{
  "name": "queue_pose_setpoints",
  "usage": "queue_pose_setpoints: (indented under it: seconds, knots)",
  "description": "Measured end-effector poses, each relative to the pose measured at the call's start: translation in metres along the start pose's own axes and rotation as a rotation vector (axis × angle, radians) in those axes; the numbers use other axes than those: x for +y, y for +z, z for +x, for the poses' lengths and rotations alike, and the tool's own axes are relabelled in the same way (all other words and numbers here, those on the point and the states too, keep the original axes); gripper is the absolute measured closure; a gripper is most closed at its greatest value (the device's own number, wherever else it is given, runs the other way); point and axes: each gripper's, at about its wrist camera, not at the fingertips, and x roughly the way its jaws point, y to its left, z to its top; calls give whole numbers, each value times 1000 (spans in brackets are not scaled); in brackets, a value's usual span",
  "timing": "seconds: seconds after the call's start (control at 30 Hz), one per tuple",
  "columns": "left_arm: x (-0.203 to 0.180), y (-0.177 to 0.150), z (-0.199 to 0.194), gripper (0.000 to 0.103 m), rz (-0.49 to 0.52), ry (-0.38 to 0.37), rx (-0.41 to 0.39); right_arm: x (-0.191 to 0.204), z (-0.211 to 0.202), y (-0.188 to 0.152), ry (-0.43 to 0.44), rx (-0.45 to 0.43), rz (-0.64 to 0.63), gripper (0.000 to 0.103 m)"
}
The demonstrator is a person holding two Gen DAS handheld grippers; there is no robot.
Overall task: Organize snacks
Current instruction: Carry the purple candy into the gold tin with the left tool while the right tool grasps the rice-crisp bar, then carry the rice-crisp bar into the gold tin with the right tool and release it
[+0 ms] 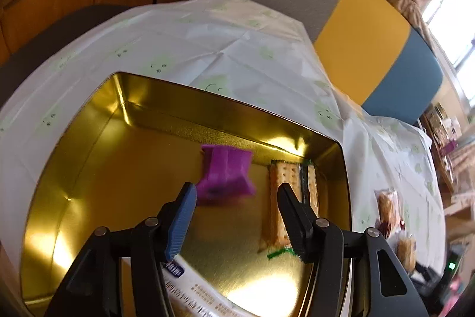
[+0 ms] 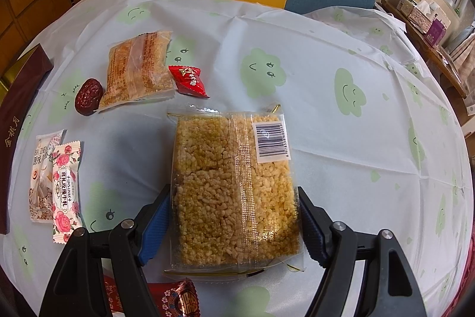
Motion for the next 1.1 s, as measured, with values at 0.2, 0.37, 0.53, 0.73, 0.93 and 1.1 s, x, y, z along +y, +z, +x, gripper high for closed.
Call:
queue_pose_setpoints:
  seconds: [0.2, 0.37, 0.53, 0.73, 0.93, 1.1]
  knots:
    - [-22, -42, -48, 47, 188, -31, -106, 0, 0, 0, -1, 0, 0, 25]
    - [-60, -102, -93, 47, 431, -199, -165, 2, -1, -1, -4, -2, -2, 27]
    - [-93, -165, -110, 47, 596, -384, -88, 0, -2, -2, 5, -1, 6, 28]
    - [-117, -229, -84, 59, 732, -401, 47, -2, -4, -2, 10, 3, -1, 29]
    - [-111, -237, -61, 68, 718, -370, 79, 0, -6, -2, 6, 3, -10, 29]
    - [-106, -241, -55, 69, 699, -404, 81, 4, -17, 0, 21, -10, -11, 29]
